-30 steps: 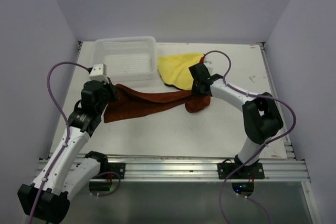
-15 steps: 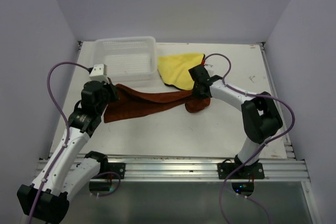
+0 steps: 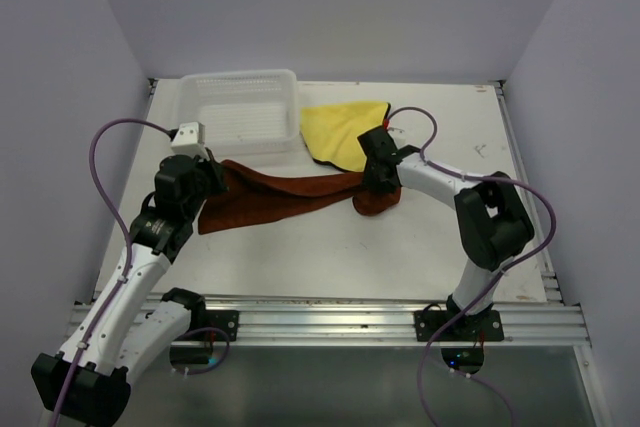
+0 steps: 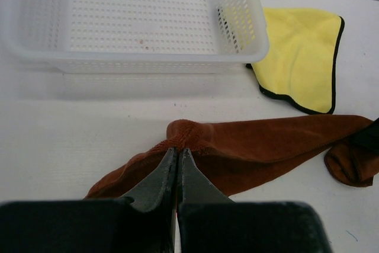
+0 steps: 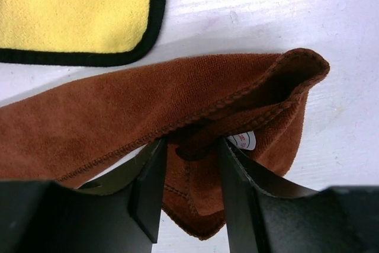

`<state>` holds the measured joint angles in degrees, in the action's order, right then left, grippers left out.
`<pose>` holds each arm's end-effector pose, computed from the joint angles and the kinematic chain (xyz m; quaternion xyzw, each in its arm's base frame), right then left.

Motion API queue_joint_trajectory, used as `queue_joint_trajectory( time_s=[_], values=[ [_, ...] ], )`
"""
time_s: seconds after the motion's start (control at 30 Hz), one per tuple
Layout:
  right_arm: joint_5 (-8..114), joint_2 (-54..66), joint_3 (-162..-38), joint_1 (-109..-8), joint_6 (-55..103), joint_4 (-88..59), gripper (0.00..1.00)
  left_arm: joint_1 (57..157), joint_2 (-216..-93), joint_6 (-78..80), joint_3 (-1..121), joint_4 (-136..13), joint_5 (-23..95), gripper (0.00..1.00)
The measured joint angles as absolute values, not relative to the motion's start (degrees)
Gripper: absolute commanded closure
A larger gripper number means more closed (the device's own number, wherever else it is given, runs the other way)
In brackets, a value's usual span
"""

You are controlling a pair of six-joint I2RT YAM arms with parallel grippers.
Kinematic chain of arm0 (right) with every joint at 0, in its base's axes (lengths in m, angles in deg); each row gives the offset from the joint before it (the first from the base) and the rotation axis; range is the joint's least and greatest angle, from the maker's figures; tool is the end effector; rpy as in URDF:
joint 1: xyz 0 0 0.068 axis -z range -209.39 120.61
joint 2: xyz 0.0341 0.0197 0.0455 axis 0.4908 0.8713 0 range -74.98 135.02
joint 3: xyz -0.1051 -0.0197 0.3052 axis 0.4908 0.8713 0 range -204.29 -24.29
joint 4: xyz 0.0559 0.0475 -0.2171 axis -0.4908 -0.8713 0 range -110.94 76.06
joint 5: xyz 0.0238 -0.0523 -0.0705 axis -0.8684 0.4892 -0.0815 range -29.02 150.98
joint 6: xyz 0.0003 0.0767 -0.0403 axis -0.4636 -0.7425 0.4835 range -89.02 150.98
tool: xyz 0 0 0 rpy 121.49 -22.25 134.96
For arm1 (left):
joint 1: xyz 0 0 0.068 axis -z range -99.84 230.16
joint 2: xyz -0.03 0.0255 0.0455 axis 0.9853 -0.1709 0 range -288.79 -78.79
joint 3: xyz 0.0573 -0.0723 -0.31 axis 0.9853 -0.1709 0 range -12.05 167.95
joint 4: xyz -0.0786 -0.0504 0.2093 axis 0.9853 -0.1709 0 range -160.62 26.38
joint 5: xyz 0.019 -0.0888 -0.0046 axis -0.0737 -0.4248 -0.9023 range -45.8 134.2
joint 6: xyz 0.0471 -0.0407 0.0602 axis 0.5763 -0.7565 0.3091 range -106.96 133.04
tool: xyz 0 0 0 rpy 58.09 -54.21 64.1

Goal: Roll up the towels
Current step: Flatten the towel

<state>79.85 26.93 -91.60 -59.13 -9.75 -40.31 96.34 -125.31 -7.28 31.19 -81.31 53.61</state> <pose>0.3278 0.1589 0.2246 0.1323 0.9467 0.0130 0.2935 0.1528 -0.0313 0.3372 -0.0761 0.8190 -0.1127 0.5575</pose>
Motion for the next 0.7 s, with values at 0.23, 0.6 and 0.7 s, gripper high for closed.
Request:
queue_joint_trajectory(
  time_s=[0.23,0.6,0.7],
  values=[
    [79.55,27.72,-92.67,-59.13,-9.67,-41.49,0.64,96.43,-125.02,-7.25,31.19,-81.33,53.63,1.00],
    [79.90,27.76,-92.84,-59.13,-9.51,-43.53,1.00,96.74,-125.00,-6.88,31.19,-81.33,53.67,1.00],
    [80.81,26.93,-92.86,-59.11,-8.99,-44.62,1.00,96.76,-124.98,-6.86,31.19,-81.33,54.07,1.00]
  ],
)
